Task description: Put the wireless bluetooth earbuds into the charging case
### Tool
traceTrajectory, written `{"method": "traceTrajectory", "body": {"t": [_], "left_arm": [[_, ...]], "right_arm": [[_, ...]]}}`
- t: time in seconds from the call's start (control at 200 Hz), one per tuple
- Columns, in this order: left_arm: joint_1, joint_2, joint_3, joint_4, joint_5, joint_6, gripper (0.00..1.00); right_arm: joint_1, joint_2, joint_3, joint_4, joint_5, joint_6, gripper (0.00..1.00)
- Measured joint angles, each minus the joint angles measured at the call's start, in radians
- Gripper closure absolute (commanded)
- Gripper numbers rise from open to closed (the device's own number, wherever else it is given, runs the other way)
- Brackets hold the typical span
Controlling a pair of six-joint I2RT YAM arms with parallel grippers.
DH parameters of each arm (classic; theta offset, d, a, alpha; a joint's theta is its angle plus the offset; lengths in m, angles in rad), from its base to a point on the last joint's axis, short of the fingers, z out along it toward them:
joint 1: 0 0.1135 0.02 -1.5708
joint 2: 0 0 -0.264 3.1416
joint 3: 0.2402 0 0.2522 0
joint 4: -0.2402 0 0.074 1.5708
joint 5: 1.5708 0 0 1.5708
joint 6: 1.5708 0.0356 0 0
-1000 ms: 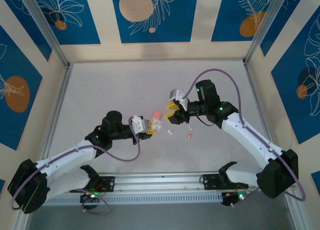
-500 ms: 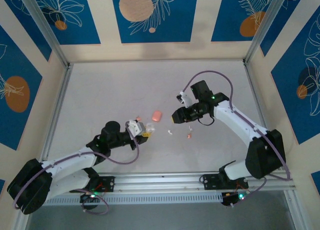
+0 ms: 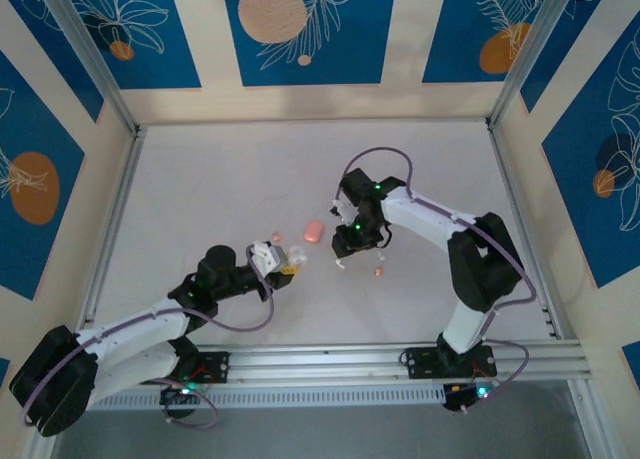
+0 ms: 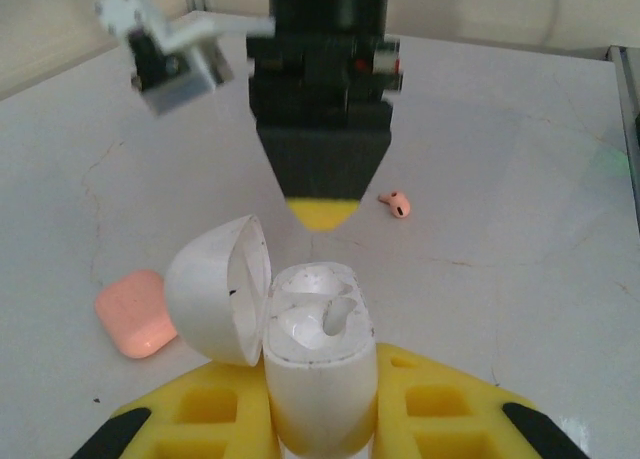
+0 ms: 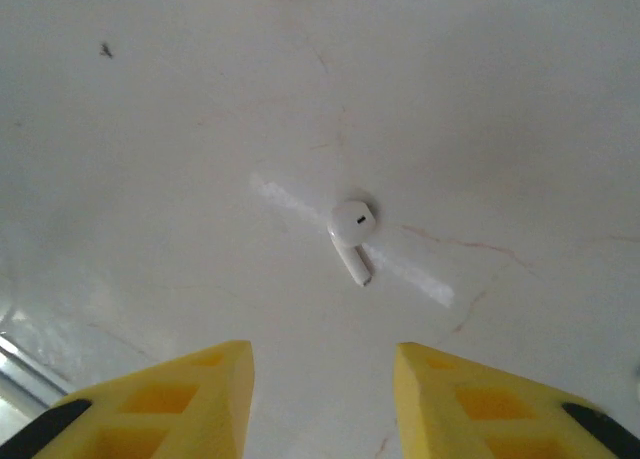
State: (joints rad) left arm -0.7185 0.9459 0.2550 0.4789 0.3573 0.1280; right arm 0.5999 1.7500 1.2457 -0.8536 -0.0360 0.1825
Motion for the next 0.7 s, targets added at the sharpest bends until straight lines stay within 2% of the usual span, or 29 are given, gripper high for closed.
{"method": "traceTrajectory", "body": {"t": [0.245,0.7], "left_arm": [[0.0,-0.027,-0.006,-0.003,-0.004,0.0,0.79],[0.0,-0.065,-0.006,-0.031,-0.019,0.0,0.79]], "right_arm": [[0.055,0.115,0.04,-0.007,0.051,-0.015,0.58],[0.065,0.207,0.101,-0.008,0.108,-0.035,0.61]]}}
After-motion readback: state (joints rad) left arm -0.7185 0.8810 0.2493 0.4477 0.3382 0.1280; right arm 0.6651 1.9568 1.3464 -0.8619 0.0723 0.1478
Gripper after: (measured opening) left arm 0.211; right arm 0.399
